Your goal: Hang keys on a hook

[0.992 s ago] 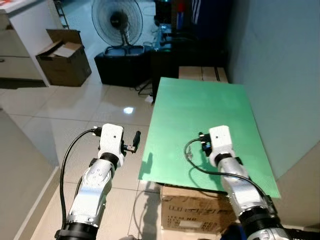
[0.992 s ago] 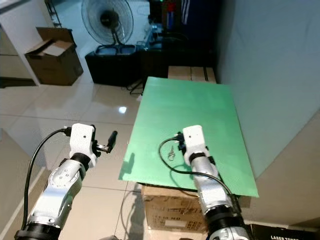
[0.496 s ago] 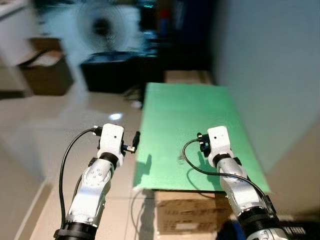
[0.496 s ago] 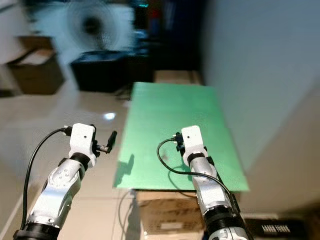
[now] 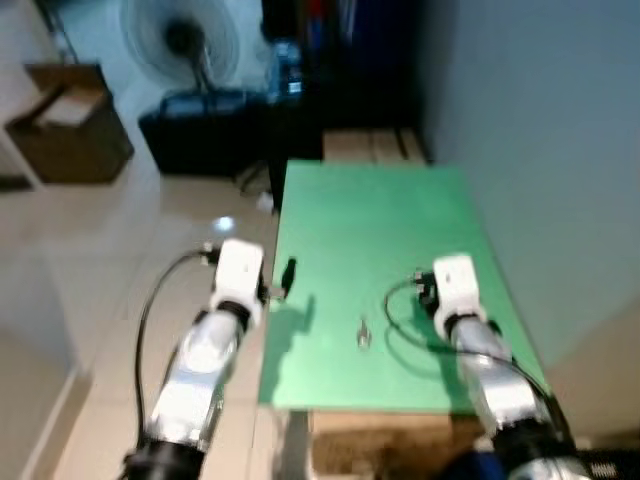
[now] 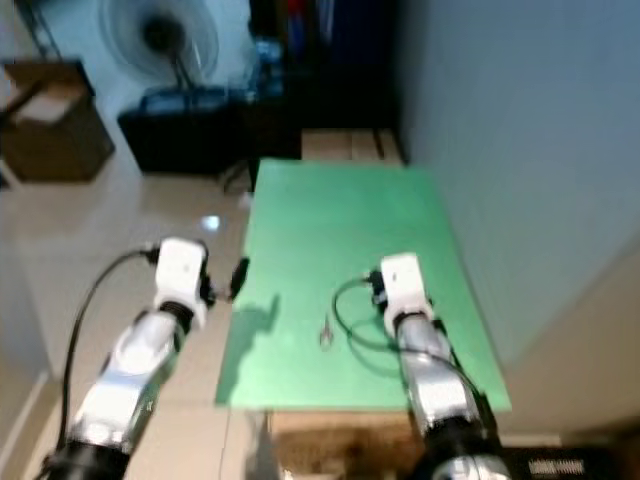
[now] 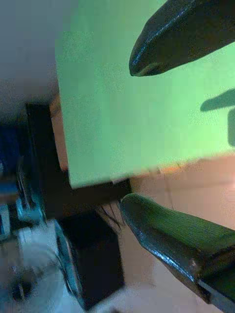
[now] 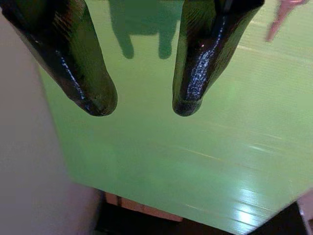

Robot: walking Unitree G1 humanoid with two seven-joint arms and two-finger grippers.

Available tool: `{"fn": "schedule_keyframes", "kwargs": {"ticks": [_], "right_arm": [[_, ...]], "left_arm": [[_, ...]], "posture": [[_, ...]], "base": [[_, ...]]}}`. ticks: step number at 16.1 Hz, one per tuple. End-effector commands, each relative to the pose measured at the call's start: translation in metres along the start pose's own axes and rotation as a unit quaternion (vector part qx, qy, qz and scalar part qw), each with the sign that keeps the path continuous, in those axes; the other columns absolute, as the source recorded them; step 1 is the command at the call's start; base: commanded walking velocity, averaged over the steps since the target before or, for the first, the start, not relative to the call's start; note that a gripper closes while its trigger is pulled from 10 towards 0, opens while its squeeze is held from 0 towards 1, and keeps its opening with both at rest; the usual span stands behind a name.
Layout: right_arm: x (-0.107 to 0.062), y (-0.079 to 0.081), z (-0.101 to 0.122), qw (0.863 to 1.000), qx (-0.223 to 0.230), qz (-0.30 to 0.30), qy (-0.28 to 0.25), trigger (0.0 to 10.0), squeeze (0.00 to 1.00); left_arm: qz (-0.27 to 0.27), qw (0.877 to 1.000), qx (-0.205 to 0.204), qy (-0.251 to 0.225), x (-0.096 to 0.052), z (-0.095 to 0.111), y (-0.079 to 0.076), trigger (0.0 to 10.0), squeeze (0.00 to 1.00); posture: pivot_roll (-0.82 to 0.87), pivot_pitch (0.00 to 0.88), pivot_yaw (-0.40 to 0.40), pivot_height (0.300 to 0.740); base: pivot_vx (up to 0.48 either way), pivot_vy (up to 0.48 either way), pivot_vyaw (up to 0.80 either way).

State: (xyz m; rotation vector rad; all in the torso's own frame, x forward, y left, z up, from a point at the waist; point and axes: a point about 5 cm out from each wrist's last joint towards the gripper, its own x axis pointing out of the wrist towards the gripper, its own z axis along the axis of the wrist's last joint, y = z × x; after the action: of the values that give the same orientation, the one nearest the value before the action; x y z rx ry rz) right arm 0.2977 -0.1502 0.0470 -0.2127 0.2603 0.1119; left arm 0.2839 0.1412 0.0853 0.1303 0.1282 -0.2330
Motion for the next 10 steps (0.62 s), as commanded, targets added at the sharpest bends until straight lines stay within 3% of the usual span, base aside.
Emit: {"fn": "schedule_keyframes", "kwargs": {"ticks": [1,6,10], "right_arm": [[0.002,0.008,0.008,1.000,-0.002,0.013,-0.011,10.0,0.00],[0.008,0.005,0.010,1.000,-0.001,-0.004,0.005,10.0,0.00],[0.019,-0.006,0.027,0.998,0.043,-0.054,0.005,10.0,0.00]], "left_arm": [[0.011,1.000,0.004,0.014,-0.004,-0.006,0.006,10.0,0.00],[0.011,1.000,0.008,0.015,-0.003,-0.004,0.008,10.0,0.00],[0.010,1.000,0.015,0.020,-0.006,-0.006,0.012,10.0,0.00]], "posture": [[-0.11,0.000,0.042,0.723],[-0.12,0.000,0.050,0.723],[-0.10,0.000,0.063,0.723]], "base": [[0.000,0.000,0.00],[0.000,0.000,0.00],[0.000,0.000,0.00]]}}
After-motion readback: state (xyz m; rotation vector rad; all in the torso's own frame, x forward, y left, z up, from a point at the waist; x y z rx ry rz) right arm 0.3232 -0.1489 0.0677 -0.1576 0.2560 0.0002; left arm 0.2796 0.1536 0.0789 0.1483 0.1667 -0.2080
